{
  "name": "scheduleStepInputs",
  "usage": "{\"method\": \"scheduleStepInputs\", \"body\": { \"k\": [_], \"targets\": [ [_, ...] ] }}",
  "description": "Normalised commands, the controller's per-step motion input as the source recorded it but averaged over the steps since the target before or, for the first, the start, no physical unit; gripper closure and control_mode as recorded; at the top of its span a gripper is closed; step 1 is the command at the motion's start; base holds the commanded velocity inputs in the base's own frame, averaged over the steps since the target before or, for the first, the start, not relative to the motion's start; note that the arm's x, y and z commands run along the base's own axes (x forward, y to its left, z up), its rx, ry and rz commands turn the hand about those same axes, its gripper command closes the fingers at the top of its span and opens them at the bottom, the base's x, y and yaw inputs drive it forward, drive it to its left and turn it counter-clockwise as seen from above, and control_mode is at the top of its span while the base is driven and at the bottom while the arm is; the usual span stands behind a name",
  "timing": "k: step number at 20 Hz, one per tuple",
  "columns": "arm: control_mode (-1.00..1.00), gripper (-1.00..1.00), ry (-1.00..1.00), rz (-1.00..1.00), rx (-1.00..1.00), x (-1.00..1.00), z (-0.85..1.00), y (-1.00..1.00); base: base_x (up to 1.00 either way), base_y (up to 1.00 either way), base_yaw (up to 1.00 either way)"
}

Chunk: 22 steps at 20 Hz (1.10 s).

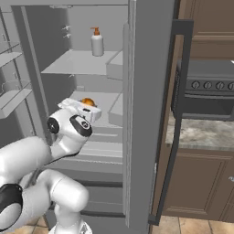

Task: Pick the orange and peach from the fridge and place them on the plate next to the blender to make a fruit smoothie.

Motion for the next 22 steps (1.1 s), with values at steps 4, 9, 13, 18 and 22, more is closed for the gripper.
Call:
{"method": "scheduleStepInputs", "body": {
  "k": [4,9,13,18,22],
  "targets": [
    [-1.0,1.0,0.22,0.06,0.01,-1.0,1.0,0.18,0.0,0.0,0.0],
    [-1.0,1.0,0.29,0.07,0.01,-1.0,1.0,0.15,0.0,0.0,0.0],
    [-1.0,1.0,0.38,0.06,0.0,-0.98,1.0,0.12,0.0,0.0,0.0],
    [-1.0,1.0,0.52,0.02,0.0,-0.9,0.98,0.07,0.0,0.0,0.0],
    [-1.0,1.0,0.74,0.0,-0.05,-0.25,0.35,0.23,0.0,0.0,0.0]
  ]
}}
